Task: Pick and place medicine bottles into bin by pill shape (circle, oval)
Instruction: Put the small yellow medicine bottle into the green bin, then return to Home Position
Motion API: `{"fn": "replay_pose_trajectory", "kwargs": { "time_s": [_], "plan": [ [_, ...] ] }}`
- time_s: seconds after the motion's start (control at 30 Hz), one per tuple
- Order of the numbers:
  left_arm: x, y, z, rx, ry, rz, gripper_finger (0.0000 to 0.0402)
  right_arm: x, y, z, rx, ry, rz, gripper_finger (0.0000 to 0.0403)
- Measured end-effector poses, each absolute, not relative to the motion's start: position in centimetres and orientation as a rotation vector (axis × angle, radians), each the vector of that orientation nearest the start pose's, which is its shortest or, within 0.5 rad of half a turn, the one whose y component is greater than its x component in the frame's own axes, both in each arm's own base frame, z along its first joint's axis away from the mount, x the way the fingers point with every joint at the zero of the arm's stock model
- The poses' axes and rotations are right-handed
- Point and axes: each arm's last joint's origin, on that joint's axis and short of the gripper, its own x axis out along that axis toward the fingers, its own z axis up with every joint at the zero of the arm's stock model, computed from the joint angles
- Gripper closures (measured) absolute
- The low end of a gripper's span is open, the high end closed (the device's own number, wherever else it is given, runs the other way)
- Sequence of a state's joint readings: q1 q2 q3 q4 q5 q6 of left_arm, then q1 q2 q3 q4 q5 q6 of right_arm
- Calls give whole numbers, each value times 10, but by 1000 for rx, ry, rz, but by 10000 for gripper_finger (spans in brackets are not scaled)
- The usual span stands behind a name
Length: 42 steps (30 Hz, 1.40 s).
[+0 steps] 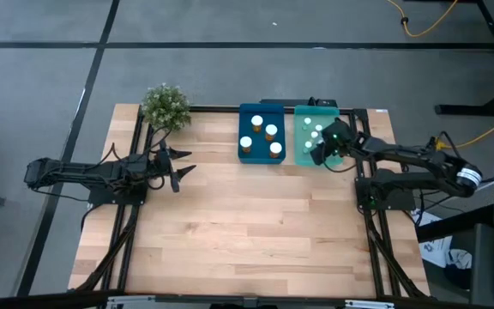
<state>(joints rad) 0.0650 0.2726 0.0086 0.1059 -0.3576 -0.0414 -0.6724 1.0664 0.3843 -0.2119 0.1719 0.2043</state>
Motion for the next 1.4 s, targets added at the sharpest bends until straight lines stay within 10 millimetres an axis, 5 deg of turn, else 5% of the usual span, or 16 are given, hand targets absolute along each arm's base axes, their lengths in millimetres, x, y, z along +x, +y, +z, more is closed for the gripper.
{"fn": "replay_pose_trajectory", "kwargs": {
  "time_s": [0.43,0.8,1.13,1.4],
  "plan": [
    [111,17,154,-17,149,425,168,141,-119,149,395,811,-900,275],
    [111,17,154,-17,149,425,168,140,-119,149,399,827,-890,186],
    [111,17,154,-17,149,425,168,145,-122,180,391,797,-891,163],
    [111,17,154,-18,149,425,168,140,-104,212,385,712,-850,163]
  ]
}}
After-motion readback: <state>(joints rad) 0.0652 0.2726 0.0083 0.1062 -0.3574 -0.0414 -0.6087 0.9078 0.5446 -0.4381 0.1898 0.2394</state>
